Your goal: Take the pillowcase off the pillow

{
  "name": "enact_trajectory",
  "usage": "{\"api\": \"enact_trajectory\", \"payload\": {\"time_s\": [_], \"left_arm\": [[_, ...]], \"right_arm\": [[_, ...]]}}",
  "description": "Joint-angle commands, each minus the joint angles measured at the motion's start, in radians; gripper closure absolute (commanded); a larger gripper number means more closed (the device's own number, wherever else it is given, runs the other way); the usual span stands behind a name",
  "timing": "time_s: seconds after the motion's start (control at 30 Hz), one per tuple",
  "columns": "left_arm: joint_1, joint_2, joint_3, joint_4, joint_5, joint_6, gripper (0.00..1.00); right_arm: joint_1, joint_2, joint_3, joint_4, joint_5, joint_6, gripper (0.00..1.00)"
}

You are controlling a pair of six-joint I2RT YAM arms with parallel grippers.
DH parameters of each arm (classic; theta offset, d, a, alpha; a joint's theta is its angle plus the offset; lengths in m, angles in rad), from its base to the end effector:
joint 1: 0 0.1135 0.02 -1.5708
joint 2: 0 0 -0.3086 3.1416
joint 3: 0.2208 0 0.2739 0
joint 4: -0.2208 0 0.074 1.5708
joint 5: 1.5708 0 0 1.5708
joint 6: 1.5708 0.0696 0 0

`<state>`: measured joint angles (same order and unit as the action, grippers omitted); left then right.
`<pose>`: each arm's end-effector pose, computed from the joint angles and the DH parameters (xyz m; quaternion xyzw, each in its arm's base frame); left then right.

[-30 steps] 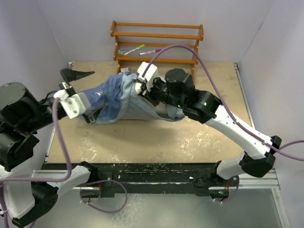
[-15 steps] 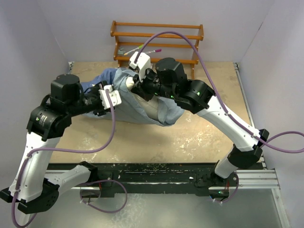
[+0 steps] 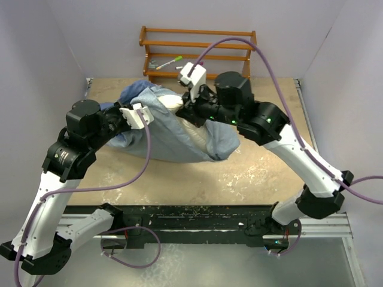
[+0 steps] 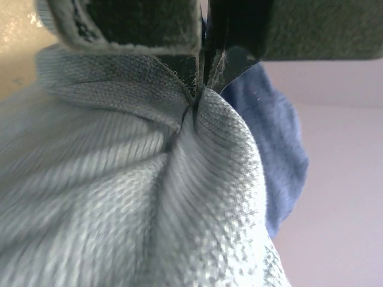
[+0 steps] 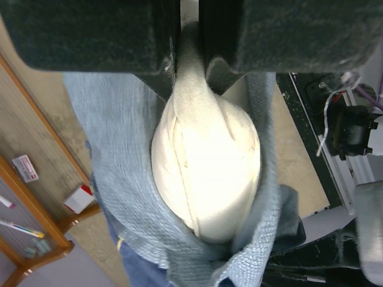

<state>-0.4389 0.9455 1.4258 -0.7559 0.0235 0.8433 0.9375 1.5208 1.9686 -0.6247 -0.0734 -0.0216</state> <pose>0.1684 -0.0809 0.5013 0.4826 0.6349 0.1120 0.5928 0.2093 0.2938 0.5663 -0.3744 0.6690 0.3088 0.5629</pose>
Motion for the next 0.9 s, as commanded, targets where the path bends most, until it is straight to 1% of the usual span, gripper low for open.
{"api": "enact_trajectory", "payload": {"time_s": [0.0, 0.07, 0.2, 0.23, 0.27, 0.3, 0.33, 0.37, 0.4, 0.43, 0.5, 0.57, 0.63, 0.7, 0.77, 0.87], "left_arm": [[0.003, -0.016, -0.049, 0.017, -0.169, 0.041, 1.00], [0.003, -0.023, -0.073, -0.005, -0.186, 0.040, 1.00], [0.003, -0.035, -0.082, -0.031, -0.171, 0.022, 1.00], [0.003, -0.033, -0.074, -0.045, -0.158, 0.020, 1.00], [0.003, -0.031, -0.053, -0.091, -0.115, 0.019, 1.00], [0.003, -0.030, -0.016, -0.136, -0.047, 0.020, 0.90], [0.003, -0.026, 0.033, -0.189, 0.038, 0.013, 0.65], [0.003, -0.015, 0.126, -0.236, 0.113, -0.003, 0.35], [0.003, 0.010, 0.213, -0.271, 0.195, -0.028, 0.11], [0.003, 0.041, 0.307, -0.309, 0.272, -0.051, 0.01], [0.003, 0.140, 0.543, -0.393, 0.399, -0.127, 0.01], [0.003, 0.257, 0.790, -0.476, 0.503, -0.203, 0.01], [0.003, 0.326, 0.913, -0.512, 0.576, -0.249, 0.01], [0.003, 0.342, 0.903, -0.507, 0.615, -0.255, 0.01], [0.002, 0.338, 0.835, -0.490, 0.626, -0.237, 0.00], [0.002, 0.335, 0.746, -0.475, 0.622, -0.201, 0.01]], "right_arm": [[-0.056, -0.165, -0.012, 0.216, -0.046, 0.030, 1.00], [-0.069, -0.187, -0.030, 0.219, -0.046, 0.030, 1.00], [-0.085, -0.208, -0.039, 0.199, -0.039, 0.028, 1.00], [-0.088, -0.212, -0.043, 0.195, -0.035, 0.026, 1.00], [-0.089, -0.216, -0.048, 0.198, -0.036, 0.026, 1.00], [-0.090, -0.216, -0.049, 0.199, -0.043, 0.027, 1.00], [-0.089, -0.211, -0.047, 0.199, -0.052, 0.034, 1.00], [-0.089, -0.204, -0.043, 0.201, -0.061, 0.042, 1.00], [-0.089, -0.188, -0.036, 0.201, -0.074, 0.053, 1.00], [-0.089, -0.168, -0.028, 0.200, -0.087, 0.064, 1.00], [-0.089, -0.119, -0.002, 0.199, -0.084, 0.080, 1.00], [-0.088, -0.065, 0.031, 0.213, -0.117, 0.096, 1.00], [-0.079, -0.007, 0.063, 0.226, -0.140, 0.116, 1.00], [-0.052, 0.034, 0.101, 0.234, -0.143, 0.117, 1.00], [-0.013, 0.074, 0.148, 0.224, -0.142, 0.115, 1.00], [0.013, 0.118, 0.209, 0.208, -0.168, 0.111, 1.00]]}}
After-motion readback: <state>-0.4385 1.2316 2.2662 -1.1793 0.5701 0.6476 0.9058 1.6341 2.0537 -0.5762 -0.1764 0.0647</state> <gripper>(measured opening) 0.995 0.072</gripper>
